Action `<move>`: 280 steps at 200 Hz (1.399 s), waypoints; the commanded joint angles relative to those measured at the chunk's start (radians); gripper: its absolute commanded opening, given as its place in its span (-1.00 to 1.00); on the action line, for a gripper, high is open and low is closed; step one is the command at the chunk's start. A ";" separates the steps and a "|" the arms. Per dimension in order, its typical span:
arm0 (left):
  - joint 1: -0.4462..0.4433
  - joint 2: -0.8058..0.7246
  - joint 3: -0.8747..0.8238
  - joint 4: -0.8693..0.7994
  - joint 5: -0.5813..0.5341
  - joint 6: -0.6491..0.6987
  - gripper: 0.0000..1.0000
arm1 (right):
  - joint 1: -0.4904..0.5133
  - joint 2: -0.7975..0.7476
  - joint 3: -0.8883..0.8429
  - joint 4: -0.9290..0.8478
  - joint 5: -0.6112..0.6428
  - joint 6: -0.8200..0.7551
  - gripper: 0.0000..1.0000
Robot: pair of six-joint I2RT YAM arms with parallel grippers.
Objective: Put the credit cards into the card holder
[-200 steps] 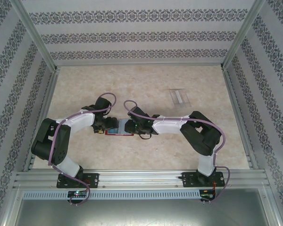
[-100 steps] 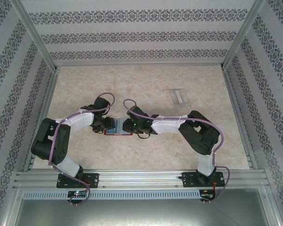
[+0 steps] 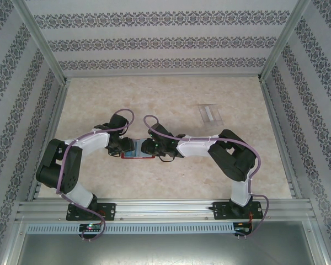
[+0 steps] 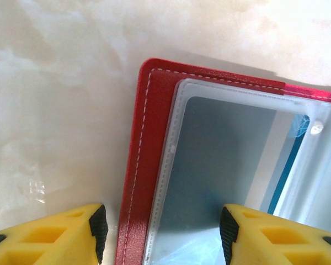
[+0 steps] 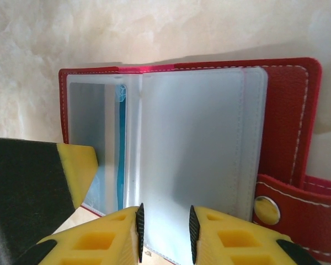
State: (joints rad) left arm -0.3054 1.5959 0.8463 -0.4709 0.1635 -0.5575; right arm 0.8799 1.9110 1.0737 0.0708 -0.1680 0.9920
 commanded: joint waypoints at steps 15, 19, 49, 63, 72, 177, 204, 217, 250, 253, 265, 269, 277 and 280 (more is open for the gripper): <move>-0.017 0.043 -0.044 0.122 0.146 -0.001 0.16 | 0.012 -0.056 0.006 -0.117 0.132 -0.023 -0.36; -0.016 0.042 -0.044 0.123 0.147 0.001 0.16 | 0.011 -0.063 0.004 -0.127 0.141 -0.026 -0.35; -0.017 0.049 -0.041 0.125 0.148 -0.001 0.15 | 0.014 -0.080 0.001 -0.162 0.170 -0.046 -0.34; -0.016 0.054 -0.041 0.130 0.153 -0.003 0.15 | 0.014 -0.063 0.007 -0.156 0.157 -0.042 -0.34; -0.016 0.055 -0.038 0.132 0.155 -0.005 0.14 | 0.015 -0.047 0.012 -0.150 0.142 -0.036 -0.34; -0.015 0.057 -0.036 0.127 0.153 -0.002 0.12 | 0.040 -0.090 0.055 -0.217 0.203 -0.085 -0.35; -0.016 0.060 -0.032 0.126 0.155 -0.002 0.12 | 0.041 -0.074 0.062 -0.198 0.190 -0.084 -0.34; -0.017 0.060 -0.030 0.124 0.155 -0.003 0.12 | 0.040 -0.054 0.069 -0.186 0.174 -0.078 -0.35; -0.017 0.056 -0.035 0.120 0.152 0.001 0.11 | 0.040 -0.003 0.089 -0.174 0.153 -0.064 -0.34; -0.015 0.056 -0.035 0.120 0.153 0.001 0.11 | 0.041 -0.001 0.089 -0.174 0.150 -0.063 -0.34; -0.016 0.055 -0.035 0.118 0.152 0.001 0.11 | 0.041 0.009 0.092 -0.173 0.152 -0.064 -0.34; -0.016 0.056 -0.034 0.118 0.152 0.001 0.11 | 0.042 0.012 0.092 -0.174 0.153 -0.064 -0.34; -0.015 0.055 -0.034 0.118 0.153 0.001 0.11 | 0.042 0.016 0.094 -0.179 0.155 -0.065 -0.34; -0.016 0.055 -0.034 0.118 0.153 0.002 0.10 | 0.040 0.018 0.094 -0.179 0.156 -0.065 -0.35</move>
State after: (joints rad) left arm -0.3054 1.5951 0.8436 -0.4641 0.1642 -0.5575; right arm 0.9081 1.9003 1.1435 -0.1043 -0.0124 0.9325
